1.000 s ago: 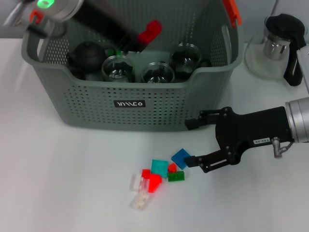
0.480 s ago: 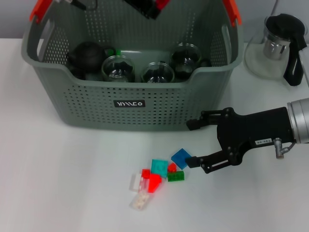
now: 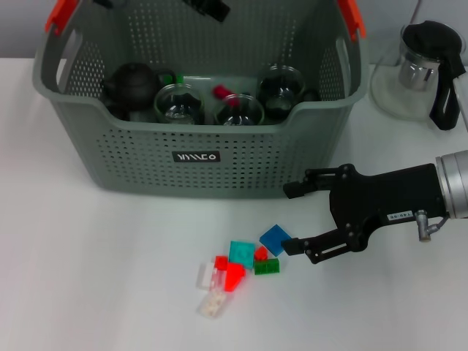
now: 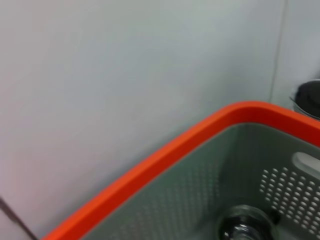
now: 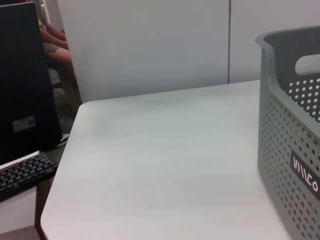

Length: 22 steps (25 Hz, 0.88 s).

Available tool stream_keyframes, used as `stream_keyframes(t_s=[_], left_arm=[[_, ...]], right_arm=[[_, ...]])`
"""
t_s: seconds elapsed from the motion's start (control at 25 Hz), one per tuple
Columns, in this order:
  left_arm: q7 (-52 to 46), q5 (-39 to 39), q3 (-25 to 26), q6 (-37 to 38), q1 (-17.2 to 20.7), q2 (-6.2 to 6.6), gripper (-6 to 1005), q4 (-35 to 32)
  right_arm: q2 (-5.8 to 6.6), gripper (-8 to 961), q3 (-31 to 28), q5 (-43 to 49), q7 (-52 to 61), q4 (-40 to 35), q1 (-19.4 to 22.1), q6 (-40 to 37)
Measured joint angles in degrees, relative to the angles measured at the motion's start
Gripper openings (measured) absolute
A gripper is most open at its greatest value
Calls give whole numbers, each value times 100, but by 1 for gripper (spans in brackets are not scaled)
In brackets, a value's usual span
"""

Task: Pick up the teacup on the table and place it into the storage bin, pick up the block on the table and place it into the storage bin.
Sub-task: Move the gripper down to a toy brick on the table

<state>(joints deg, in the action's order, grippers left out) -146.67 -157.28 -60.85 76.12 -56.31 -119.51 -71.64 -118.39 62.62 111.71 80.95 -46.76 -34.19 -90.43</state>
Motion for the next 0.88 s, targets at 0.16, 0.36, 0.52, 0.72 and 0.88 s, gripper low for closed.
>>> stream_keyframes(t_s=[0.16,0.36,0.52,0.72,0.88], left_arm=[[160,220,0,279,306,-78,599,-778],[1348,1175,-129,1410,1090,-459,804,-2663],[1589,1840,-465,2056,1738,-462,921,-3547],[1910,2399,-767,2692,2489,-492,920,-3990],[2083,2442,-978,3212,2768,-508,920,-3871]], right_arm=[[0,942,-11,-1,0,0,7,0],[0,941,-26,-1,0,0,8,15],[-6,941,-54,-1,0,0,15,50],[-35,941,-150,10,0,5,22,69],[-44,942,-176,31,1,8,26,75]])
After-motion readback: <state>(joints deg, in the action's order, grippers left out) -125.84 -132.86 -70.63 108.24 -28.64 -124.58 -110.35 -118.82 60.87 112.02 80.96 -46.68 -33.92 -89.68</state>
